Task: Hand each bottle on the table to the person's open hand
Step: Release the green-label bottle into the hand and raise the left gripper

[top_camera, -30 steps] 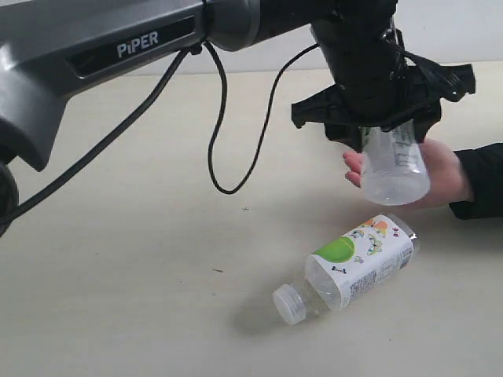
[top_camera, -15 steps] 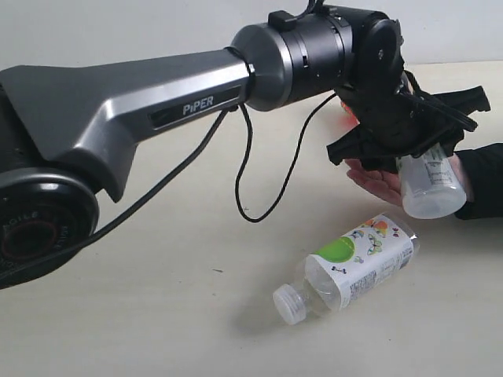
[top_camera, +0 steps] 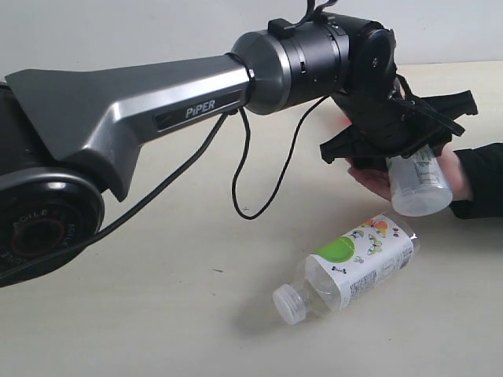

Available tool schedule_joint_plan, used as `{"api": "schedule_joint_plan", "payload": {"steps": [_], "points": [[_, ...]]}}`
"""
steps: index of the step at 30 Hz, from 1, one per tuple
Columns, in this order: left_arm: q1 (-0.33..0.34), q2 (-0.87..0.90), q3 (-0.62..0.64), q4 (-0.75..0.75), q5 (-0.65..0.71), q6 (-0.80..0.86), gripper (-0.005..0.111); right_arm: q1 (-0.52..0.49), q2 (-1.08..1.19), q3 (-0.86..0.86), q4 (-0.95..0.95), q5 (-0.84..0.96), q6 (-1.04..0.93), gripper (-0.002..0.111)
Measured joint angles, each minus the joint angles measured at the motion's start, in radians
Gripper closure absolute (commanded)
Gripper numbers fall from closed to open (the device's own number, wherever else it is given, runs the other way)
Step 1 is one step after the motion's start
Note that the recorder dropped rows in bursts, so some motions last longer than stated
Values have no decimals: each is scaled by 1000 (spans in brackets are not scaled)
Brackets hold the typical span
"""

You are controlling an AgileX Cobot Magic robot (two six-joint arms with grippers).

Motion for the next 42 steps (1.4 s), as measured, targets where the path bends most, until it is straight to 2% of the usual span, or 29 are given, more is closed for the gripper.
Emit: {"api": "schedule_joint_plan", "payload": {"steps": [3, 7, 8, 14, 22, 42], "points": [[8, 1, 0, 0, 16, 0, 73, 0, 0, 0, 0, 0, 0, 108], [10, 1, 0, 0, 20, -6, 55, 0, 0, 0, 0, 0, 0, 108], [10, 1, 0, 0, 20, -8, 47, 0, 0, 0, 0, 0, 0, 108], [11, 1, 0, 0, 20, 5, 21, 0, 0, 0, 0, 0, 0, 108], [11, 1, 0, -2, 23, 58, 20, 0, 0, 0, 0, 0, 0, 108], [23, -139, 0, 42, 210, 233, 20, 0, 0, 0, 0, 0, 0, 108]]}}
